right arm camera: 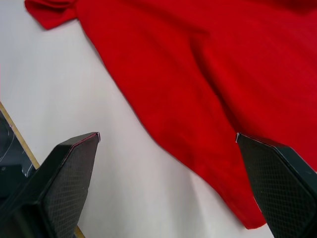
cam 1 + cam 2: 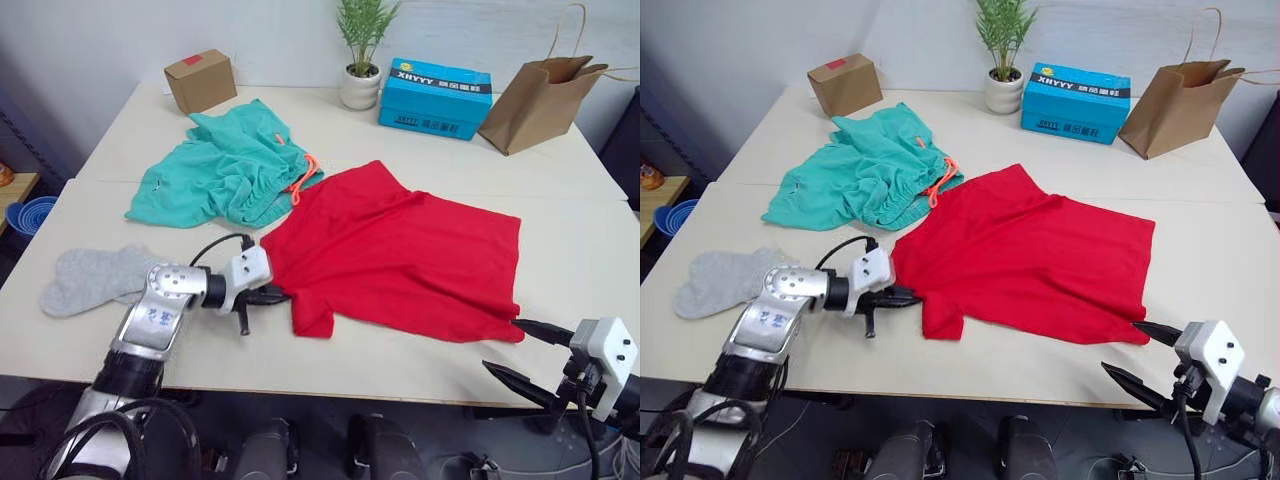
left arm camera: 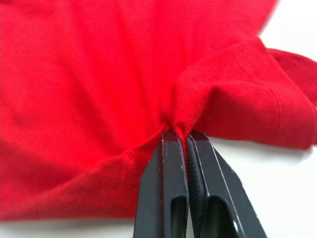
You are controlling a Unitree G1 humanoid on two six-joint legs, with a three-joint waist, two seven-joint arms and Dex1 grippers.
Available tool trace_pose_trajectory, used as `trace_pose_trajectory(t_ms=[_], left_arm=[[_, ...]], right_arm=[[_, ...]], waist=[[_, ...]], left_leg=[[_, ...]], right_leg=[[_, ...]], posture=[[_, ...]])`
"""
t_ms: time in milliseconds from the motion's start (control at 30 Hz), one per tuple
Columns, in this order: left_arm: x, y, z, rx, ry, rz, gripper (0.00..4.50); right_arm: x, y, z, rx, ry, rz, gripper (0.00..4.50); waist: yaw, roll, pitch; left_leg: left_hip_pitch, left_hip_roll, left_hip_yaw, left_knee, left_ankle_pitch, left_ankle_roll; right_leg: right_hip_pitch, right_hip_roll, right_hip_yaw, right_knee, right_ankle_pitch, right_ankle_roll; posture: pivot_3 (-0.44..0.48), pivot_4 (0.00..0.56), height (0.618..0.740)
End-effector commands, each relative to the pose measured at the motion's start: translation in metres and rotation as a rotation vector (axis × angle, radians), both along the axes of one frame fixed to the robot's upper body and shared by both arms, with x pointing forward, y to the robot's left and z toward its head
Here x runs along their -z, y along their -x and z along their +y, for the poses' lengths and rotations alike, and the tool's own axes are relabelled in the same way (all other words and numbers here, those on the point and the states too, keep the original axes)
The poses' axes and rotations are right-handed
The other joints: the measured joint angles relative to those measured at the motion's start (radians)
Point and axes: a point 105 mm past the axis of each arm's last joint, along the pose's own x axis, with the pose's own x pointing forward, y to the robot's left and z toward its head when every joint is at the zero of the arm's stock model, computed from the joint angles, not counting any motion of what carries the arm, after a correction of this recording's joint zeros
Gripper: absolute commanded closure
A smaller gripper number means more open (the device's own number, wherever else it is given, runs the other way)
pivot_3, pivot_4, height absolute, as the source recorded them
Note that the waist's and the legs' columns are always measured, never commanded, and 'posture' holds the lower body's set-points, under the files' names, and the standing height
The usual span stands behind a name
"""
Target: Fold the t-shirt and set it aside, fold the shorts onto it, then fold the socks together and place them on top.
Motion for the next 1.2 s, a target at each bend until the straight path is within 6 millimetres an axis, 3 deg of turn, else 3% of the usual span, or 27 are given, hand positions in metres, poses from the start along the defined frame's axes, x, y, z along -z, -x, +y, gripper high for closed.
trace_pose_trajectory(t_ms=[33,100,233,300,433,567,667,900,1033,1200], left_arm=[[-0.011,0.009,0.004,0.067,0.009,-0.055,4.23],[-0.017,0.014,0.008,0.135,0.004,-0.048,3.83],[-0.03,0.031,0.016,0.281,-0.026,0.103,2.57],[-0.039,0.036,0.012,0.359,-0.036,0.131,1.94],[-0.048,0.032,-0.018,0.473,0.003,0.086,0.7],[-0.042,0.032,-0.05,0.576,0.019,0.103,0.7],[-0.032,0.03,-0.063,0.611,-0.022,0.145,0.7],[-0.02,0.014,-0.065,0.608,-0.07,0.123,0.7],[-0.011,0.01,-0.057,0.619,-0.141,0.134,0.7],[-0.012,0.004,-0.064,0.613,-0.117,0.112,0.7]], right_arm=[[-0.003,0.001,0.001,-0.038,0.019,0.014,0.0],[-0.005,0.002,0.002,-0.056,0.016,0.031,0.0],[-0.012,0.005,0.004,-0.096,-0.016,0.1,0.0],[-0.014,0.008,0.004,-0.125,-0.012,0.137,0.0],[-0.015,0.01,0.005,-0.143,-0.011,0.158,0.0],[-0.016,0.011,0.008,-0.156,-0.028,0.168,0.0],[-0.015,0.012,0.01,-0.166,-0.033,0.183,0.0],[-0.014,0.015,0.01,-0.148,-0.034,0.192,0.0],[-0.012,0.017,0.009,-0.132,-0.046,0.19,0.0],[-0.01,0.019,0.008,-0.129,-0.053,0.192,0.0]], waist=[[0.003,0.0,0.0],[0.007,0.0,0.0],[0.015,0.0,0.0],[0.018,0.0,0.0],[0.029,0.0,0.0],[0.031,0.0,0.0],[0.027,0.0,0.0],[0.02,0.0,0.0],[0.022,0.0,0.0],[0.024,0.0,0.0]], left_leg=[[0.0,0.0,0.0,0.0,-0.001,0.001],[0.0,0.0,0.0,0.0,-0.001,0.001],[-0.001,0.0,0.0,0.0,-0.001,0.001],[-0.001,0.0,0.0,0.0,-0.001,0.001],[-0.002,0.0,-0.001,0.002,-0.001,0.002],[-0.003,-0.001,-0.001,0.003,-0.001,0.002],[-0.004,-0.001,-0.001,0.004,-0.001,0.003],[-0.003,-0.001,-0.001,0.004,-0.001,0.003],[-0.004,-0.001,-0.001,0.005,-0.001,0.003],[-0.004,-0.001,-0.002,0.006,-0.002,0.004]], right_leg=[[0.0,0.0,0.0,0.0,0.0,0.0],[0.0,0.0,0.0,0.0,0.0,0.0],[0.0,0.0,0.0,0.0,0.0,-0.001],[0.0,0.0,0.0,-0.001,0.0,-0.001],[0.001,-0.001,-0.002,-0.003,0.0,-0.001],[0.001,-0.001,-0.002,-0.003,0.0,0.0],[0.001,0.0,-0.002,-0.002,0.0,0.0],[0.0,0.0,-0.002,-0.001,0.0,0.0],[0.001,0.0,-0.003,-0.001,0.0,0.0],[0.001,0.0,-0.003,-0.001,0.0,0.0]], posture=[[0.0,0.15,0.74],[0.0,0.15,0.74],[0.0,0.15,0.74],[0.0,0.15,0.74],[0.0,0.15,0.74],[0.0,0.15,0.74],[0.0,0.15,0.74],[0.0,0.15,0.74],[0.0,0.15,0.74],[0.0,0.15,0.74]])
